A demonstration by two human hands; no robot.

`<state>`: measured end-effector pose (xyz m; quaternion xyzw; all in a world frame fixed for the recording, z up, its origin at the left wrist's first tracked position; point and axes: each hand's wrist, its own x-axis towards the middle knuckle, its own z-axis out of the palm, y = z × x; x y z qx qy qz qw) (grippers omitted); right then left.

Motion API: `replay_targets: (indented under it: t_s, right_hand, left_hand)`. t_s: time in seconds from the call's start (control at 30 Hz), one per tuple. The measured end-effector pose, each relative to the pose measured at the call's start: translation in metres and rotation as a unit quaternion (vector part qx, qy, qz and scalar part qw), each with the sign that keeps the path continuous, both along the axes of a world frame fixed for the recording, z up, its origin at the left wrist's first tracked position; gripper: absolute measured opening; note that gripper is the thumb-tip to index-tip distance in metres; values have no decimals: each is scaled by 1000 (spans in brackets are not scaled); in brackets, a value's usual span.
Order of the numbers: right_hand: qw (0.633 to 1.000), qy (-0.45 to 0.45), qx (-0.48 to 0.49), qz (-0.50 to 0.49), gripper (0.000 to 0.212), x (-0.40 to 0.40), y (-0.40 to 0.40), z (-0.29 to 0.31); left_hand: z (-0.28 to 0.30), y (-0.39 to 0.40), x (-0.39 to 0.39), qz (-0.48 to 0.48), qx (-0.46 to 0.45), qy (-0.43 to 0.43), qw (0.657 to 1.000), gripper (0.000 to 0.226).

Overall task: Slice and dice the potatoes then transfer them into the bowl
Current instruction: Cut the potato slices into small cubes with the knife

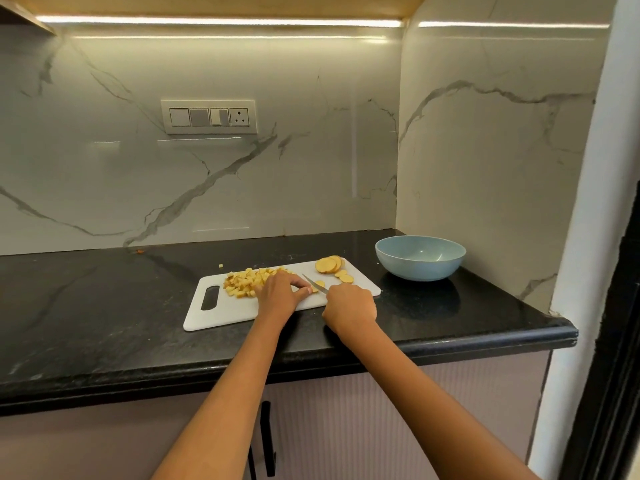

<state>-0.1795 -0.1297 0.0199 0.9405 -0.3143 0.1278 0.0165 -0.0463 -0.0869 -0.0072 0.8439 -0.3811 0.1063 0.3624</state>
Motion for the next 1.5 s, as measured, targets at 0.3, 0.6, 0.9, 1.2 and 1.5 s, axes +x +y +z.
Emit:
replay_targets:
  t_s: [0.3,0.6,0.9,1.2,1.5]
  right_hand:
    - [999,-28,28,12,28,-7,0,-3]
    - [999,-2,29,14,27,-5,2,1]
    - [998,33,59,18,28,5,-2,11]
    - [998,38,59,9,28,1,-2,10]
    - [998,-53,24,3,27,0,-9,-5]
  left_hand:
    - [-1,-3,7,6,-73,24,997,12]
    - [-1,-3,5,-6,-28,-12,1000,8]
    - [6,-4,0,24,31,-39,998,12]
    - [8,-3,-5,33,34,-24,999,14]
    - [-1,-4,4,11,-6,-46,999,10]
